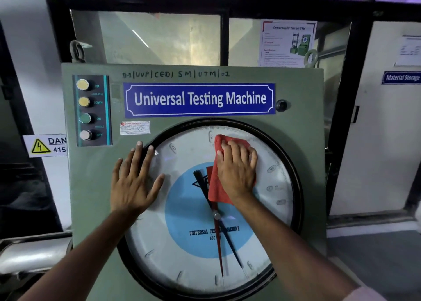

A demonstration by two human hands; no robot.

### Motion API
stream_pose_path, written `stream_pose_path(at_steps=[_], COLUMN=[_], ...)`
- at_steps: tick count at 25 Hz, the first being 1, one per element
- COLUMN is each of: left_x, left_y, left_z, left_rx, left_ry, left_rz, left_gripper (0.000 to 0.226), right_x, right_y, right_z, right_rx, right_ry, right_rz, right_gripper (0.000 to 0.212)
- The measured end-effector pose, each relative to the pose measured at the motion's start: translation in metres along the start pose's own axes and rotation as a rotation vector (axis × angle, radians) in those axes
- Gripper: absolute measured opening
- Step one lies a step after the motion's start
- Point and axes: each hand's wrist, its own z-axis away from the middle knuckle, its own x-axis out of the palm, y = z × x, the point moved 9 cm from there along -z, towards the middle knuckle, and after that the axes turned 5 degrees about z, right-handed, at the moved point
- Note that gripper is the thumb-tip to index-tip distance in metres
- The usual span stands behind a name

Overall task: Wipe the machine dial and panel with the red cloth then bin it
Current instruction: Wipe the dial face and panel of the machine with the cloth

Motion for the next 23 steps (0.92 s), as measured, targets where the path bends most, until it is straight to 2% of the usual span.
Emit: stream_pose_path(at_steps=[2,4,6,10,12,13,15,17,19,23], left_x=[0.0,-0.001,-0.002,-0.003,-0.003,-0.002,-0.002,-0.002,-0.002,-0.002], left_y=[-0.001,0.0,0.001,0.001,0.002,0.002,0.001,0.001,0.0,0.0], left_z=[0.0,0.001,0.0,0.0,0.0,0.0,-0.001,-0.001,-0.001,0.0], left_rx=[-0.003,0.003,0.012,0.0,0.004,0.007,0.01,0.007,-0.003,-0.004], left_ry=[0.003,0.006,0.005,0.002,0.001,0.0,-0.005,-0.015,-0.02,-0.005], left_rz=[0.001,0.002,0.0,-0.002,0.002,0.008,0.018,0.019,0.016,0.013], left_gripper=[0.083,0.083,0.083,0.083,0.082,0.082,0.082,0.083,0.083,0.083], right_x=[0.001,0.005,0.001,-0.004,0.001,0.004,0.009,0.011,0.013,0.015], right_y=[0.002,0.009,0.018,0.032,0.035,0.039,0.044,0.037,0.013,-0.067], right_z=[0.013,0.021,0.015,0.003,0.004,0.006,0.007,0.003,-0.006,-0.013], right_rx=[-0.025,-0.078,-0.077,-0.016,0.125,0.253,0.468,0.539,0.441,-0.009], right_ry=[-0.063,-0.184,-0.215,-0.21,-0.233,-0.221,-0.202,-0.238,-0.263,-0.292], right_rz=[0.022,0.057,-0.004,-0.281,-0.401,-0.434,-0.369,-0.227,-0.165,-0.173], right_gripper=[0.044,0.067,0.072,0.084,0.09,0.084,0.073,0.084,0.086,0.088])
